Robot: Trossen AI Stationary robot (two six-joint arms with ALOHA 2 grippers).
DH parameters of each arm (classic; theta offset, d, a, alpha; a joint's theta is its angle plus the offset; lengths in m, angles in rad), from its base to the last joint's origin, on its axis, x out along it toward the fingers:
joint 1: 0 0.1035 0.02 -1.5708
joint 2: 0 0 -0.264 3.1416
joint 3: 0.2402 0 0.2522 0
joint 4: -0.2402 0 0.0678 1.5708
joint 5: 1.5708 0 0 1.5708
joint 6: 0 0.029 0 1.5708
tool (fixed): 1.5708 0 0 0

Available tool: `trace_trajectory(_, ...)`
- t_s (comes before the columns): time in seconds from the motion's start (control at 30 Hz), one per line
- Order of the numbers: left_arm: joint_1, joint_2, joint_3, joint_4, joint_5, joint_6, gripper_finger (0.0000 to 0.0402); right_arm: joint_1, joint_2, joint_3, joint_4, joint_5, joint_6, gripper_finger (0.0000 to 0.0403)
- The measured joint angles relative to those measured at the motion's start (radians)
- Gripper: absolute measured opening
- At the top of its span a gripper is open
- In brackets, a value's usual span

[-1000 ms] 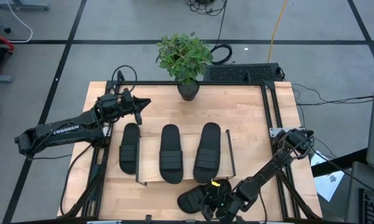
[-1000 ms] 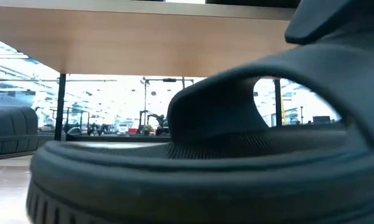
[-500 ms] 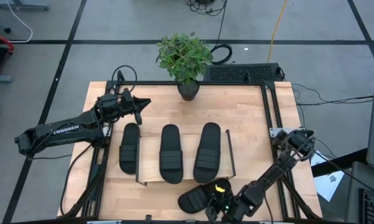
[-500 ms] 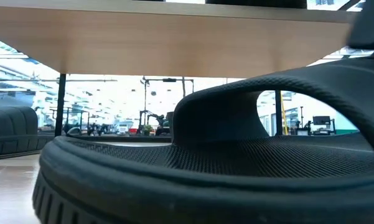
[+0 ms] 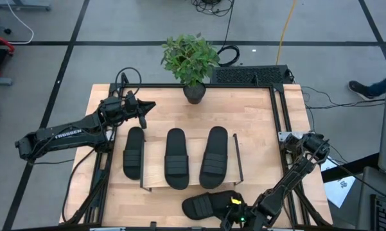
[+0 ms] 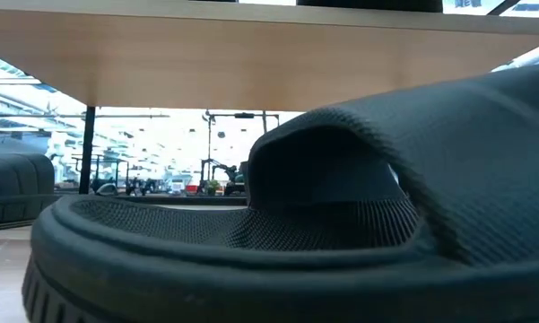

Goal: Pick and place slides into the shelf
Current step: Put the black slipper under the shelf

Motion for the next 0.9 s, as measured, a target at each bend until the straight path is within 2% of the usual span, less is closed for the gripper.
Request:
trace_trajectory(0.13, 0.000, 0.000, 0.000, 0.000, 0.000, 0.000, 0.0035, 0.006, -0.022, 0.000, -0.037, -0.008, -0.015, 0.0095)
trace_trajectory(0.27, 0.000, 0.000, 0.000, 0.000, 0.000, 0.000, 0.0035, 0.018, -0.062, -0.001, -0.012, -0.010, -0.157, 0.0091)
trace_trajectory(0.37, 0.000, 0.000, 0.000, -0.001, 0.000, 0.000, 0.0035, 0.029, -0.118, 0.000, 0.059, -0.006, -0.368, 0.0074)
trace_trajectory(0.53, 0.000, 0.000, 0.000, -0.003, 0.000, 0.000, 0.0035, 0.031, -0.227, 0.000, 0.112, -0.001, -0.846, 0.0013)
trace_trajectory(0.63, 0.000, 0.000, 0.000, -0.003, 0.000, -0.001, 0.0035, 0.024, -0.302, 0.000, 0.103, 0.045, -1.100, 0.0006)
trace_trajectory(0.73, 0.000, 0.000, 0.000, -0.004, 0.000, -0.001, 0.0035, 0.001, -0.376, 0.000, 0.057, 0.095, -1.259, 0.0002)
trace_trajectory(0.9, 0.000, 0.000, 0.000, -0.002, 0.000, 0.022, 0.0035, -0.080, -0.529, 0.000, -0.058, 0.110, -1.440, 0.0002)
